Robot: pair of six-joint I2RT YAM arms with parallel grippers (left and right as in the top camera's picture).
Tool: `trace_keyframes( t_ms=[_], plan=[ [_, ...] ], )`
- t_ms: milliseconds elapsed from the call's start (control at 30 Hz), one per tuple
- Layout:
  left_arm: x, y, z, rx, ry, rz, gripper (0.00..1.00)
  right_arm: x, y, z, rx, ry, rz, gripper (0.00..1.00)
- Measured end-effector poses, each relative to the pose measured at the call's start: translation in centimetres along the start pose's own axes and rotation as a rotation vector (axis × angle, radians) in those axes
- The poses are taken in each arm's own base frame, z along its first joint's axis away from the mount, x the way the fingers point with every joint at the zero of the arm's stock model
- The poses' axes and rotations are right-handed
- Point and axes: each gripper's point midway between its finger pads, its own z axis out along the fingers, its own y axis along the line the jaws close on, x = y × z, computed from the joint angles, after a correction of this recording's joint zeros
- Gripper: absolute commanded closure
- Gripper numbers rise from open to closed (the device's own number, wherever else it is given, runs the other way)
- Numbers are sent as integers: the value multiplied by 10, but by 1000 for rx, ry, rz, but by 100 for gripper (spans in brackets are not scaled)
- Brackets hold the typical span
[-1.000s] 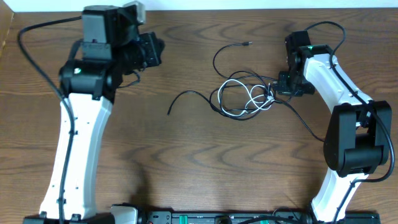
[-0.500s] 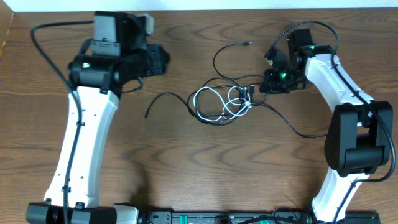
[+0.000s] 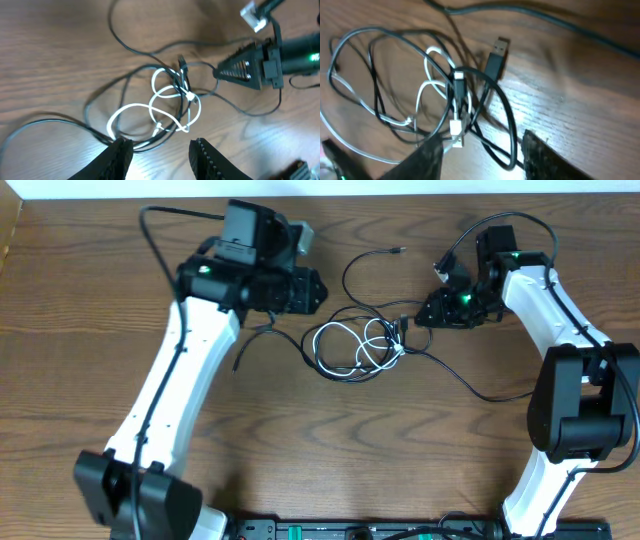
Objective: Untangle cables
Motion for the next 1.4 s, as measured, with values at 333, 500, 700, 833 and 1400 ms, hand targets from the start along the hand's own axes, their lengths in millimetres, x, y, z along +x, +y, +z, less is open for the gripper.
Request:
trace_keyframes(
  t_ms=[333, 500, 700, 833, 1400],
  plan=[
    [27, -30, 56, 47, 141, 59, 57, 2, -8, -1, 42, 7, 26, 39],
    [30, -29, 58, 44, 155, 54, 57, 1, -19, -5, 65, -2, 56, 38],
    [43, -28, 65, 42, 187, 63, 57, -1, -34, -13, 80, -18, 91, 36],
    [53, -32, 75, 48, 216, 87, 57, -1, -36, -13, 85, -19, 94, 35],
    [83, -39, 130, 55, 334, 141, 57, 3, -39, -14, 103, -6, 101, 33]
  ],
)
